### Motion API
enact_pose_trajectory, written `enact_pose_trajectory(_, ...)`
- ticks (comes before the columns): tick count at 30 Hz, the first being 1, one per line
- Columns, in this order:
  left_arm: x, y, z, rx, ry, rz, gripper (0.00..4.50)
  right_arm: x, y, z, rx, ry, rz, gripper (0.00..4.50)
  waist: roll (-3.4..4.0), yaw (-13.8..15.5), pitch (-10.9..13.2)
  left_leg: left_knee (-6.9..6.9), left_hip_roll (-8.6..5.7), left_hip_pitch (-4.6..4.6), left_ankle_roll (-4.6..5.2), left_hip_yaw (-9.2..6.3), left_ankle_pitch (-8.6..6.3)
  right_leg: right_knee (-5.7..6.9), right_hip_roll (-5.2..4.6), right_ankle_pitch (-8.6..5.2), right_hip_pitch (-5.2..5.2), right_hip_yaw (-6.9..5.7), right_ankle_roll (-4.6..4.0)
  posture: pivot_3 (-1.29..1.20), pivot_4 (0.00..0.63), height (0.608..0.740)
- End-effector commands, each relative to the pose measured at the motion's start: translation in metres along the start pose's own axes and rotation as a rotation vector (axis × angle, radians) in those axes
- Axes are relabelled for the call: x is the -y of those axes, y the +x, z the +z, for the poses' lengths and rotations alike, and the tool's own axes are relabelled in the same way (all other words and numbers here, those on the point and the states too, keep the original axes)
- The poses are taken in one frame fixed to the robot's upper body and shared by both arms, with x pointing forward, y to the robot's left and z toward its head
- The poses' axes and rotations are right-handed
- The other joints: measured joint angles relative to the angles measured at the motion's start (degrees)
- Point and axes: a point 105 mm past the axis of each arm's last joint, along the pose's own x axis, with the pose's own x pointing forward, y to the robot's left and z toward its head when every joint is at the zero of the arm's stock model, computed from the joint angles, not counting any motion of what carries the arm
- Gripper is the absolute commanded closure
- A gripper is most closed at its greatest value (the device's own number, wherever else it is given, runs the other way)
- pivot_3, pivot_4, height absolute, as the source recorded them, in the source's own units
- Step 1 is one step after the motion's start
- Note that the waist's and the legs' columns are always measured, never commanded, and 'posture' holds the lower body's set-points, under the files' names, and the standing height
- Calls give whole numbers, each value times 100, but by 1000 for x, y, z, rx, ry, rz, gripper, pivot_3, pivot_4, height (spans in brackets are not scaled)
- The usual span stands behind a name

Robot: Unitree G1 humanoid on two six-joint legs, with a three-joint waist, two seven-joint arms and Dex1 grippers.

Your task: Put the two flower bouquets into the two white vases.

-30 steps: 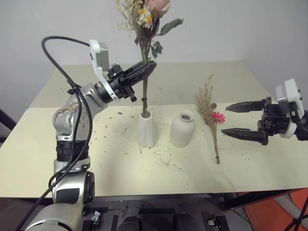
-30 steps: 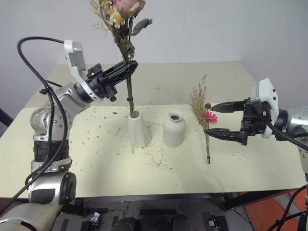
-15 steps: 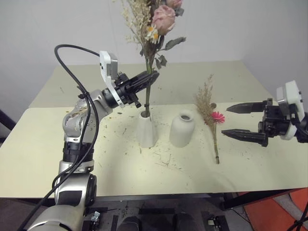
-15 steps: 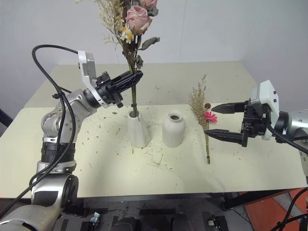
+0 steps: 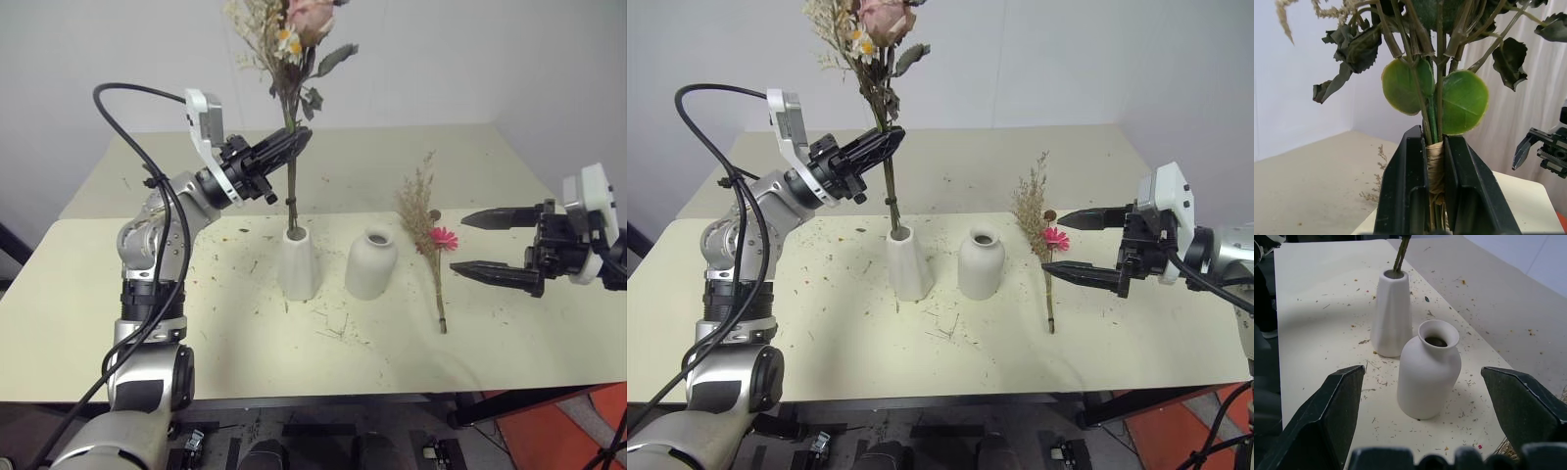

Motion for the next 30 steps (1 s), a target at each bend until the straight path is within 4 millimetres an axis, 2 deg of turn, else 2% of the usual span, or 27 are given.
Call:
enact_pose_trajectory(1,6,5,18,40,47,-28,4352,-1,-4,12,37,-39,-5,0,0,-2,0,0,0,0,0,0,0,0,0,0,0,0,0,0,150,740)
enact_pose_trajectory(18,15,-1,-4,-18,22,-29,4352,-3,-3,8,41,-30,-9,0,0,-4,0,1,1,1,0,0,0,1,1,0,0,1,0,0,150,740)
enact_pose_trajectory(30,11,-11,-33,-107,32,24,4352,-2,-2,9,50,-49,-20,0,0,2,0,3,2,0,0,-1,0,2,2,0,1,1,0,0,150,740)
